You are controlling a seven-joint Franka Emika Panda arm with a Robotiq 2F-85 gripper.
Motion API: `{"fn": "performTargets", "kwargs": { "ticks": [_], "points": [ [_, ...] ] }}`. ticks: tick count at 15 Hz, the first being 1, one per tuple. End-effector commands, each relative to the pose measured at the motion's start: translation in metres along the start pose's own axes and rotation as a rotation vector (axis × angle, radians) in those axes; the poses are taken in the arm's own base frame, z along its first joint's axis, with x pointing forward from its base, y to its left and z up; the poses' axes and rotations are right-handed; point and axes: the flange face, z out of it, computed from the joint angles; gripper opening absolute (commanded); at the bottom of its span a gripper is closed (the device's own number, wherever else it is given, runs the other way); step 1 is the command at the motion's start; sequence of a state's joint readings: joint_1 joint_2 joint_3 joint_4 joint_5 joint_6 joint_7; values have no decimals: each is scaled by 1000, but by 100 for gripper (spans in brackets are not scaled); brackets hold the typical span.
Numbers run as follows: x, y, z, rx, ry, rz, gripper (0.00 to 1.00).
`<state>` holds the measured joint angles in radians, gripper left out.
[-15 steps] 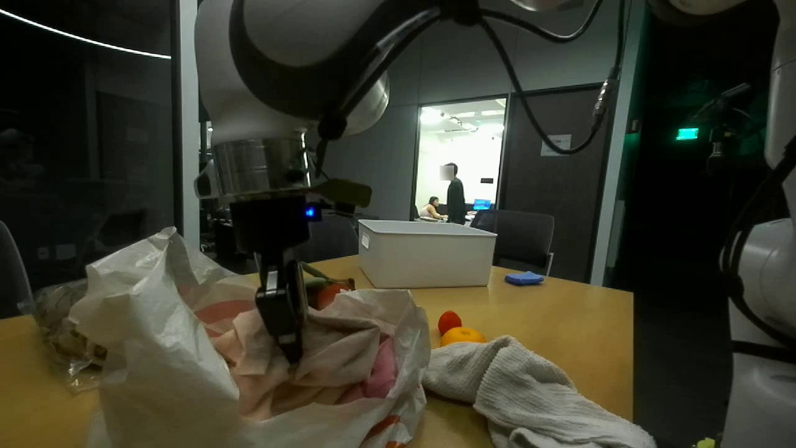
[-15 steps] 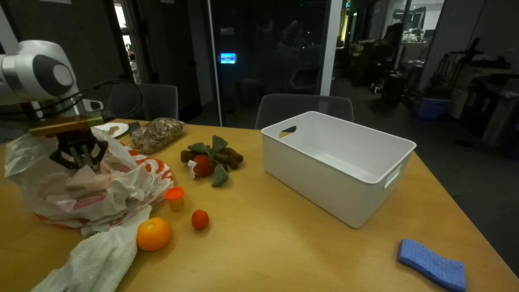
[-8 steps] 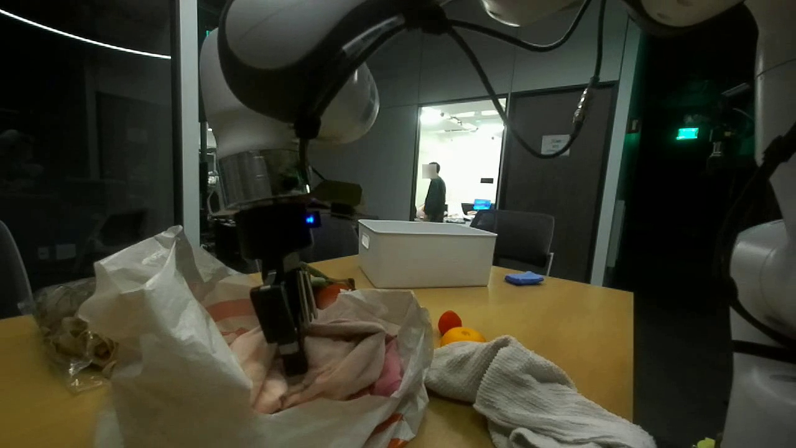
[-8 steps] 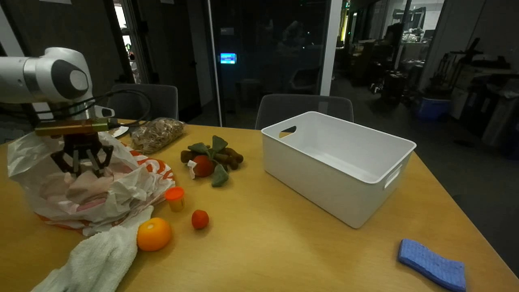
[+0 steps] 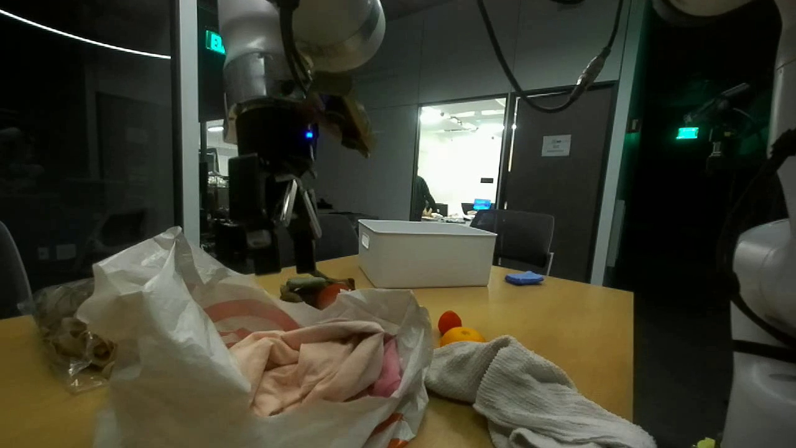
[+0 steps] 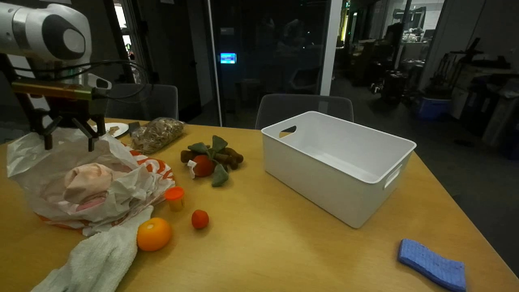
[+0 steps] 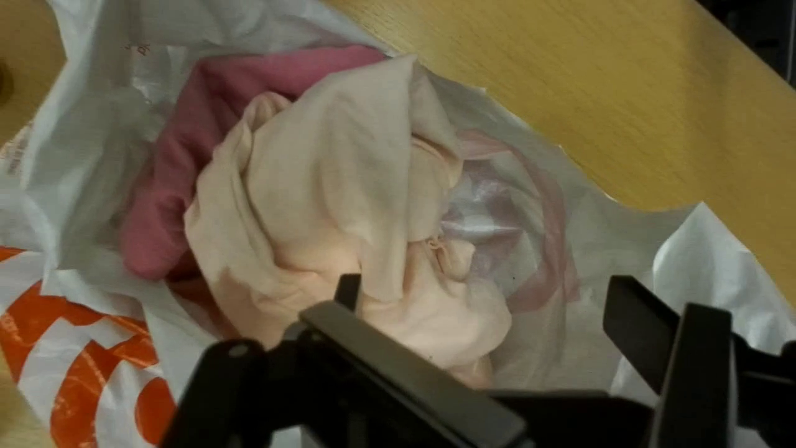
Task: Put the peach and pink t-shirts in the plastic bag.
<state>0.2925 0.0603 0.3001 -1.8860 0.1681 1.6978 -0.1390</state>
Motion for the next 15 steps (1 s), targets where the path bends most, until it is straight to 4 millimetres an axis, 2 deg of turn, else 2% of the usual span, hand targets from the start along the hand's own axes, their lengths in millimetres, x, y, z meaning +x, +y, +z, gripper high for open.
{"fn": "performTargets", "kwargs": {
  "ticks": [1, 5, 11, 12, 15],
  "points": [
    [-21, 5, -34, -4, 38, 110, 100],
    [-43, 24, -51, -13, 69, 231, 100],
    [-77, 72, -70, -25, 132, 454, 100],
    [-58, 68, -63, -4, 92, 398, 100],
    [-60, 74, -62, -2, 89, 407, 100]
  ]
}}
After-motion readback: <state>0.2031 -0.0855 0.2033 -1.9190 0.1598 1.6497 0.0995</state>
